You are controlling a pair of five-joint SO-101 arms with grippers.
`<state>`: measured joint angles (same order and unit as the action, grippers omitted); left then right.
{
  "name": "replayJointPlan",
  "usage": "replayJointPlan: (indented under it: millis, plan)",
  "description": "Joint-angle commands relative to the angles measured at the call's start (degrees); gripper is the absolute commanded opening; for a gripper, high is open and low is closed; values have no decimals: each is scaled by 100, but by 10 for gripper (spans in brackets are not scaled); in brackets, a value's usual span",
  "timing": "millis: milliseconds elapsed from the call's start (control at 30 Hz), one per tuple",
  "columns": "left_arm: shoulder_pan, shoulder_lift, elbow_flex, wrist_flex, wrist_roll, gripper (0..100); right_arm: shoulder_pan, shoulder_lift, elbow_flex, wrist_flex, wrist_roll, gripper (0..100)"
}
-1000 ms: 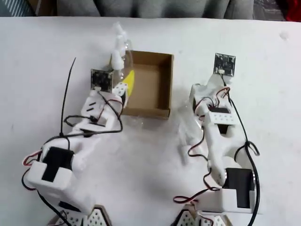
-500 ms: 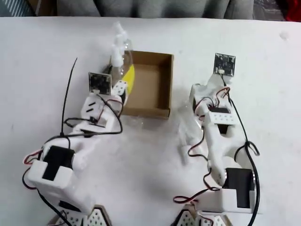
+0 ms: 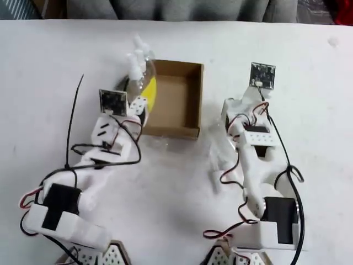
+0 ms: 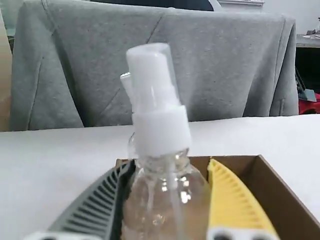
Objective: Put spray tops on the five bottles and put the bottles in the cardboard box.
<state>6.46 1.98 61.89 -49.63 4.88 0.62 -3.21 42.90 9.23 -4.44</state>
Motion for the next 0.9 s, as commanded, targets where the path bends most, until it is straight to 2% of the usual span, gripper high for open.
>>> replayJointPlan:
  millis: [0, 133, 300, 500, 700, 867]
  plan:
    - [-48, -356, 79, -9, -53, 20, -84, -22, -316, 31, 0, 16]
    - [-31, -356, 114, -70, -44, 20, -84, -22, -316, 31, 0, 16]
    - [-48, -347, 369, -888, -53, 20, -75, -22, -316, 40, 0, 16]
    - [-40, -321, 536, -1345, -62, 20, -101, -31, -316, 40, 0, 16]
    - [-391, -312, 536, -1512, -62, 20, -101, -31, -316, 40, 0, 16]
    - [-418, -303, 545, -1512, -26, 20, -101, -31, -316, 40, 0, 16]
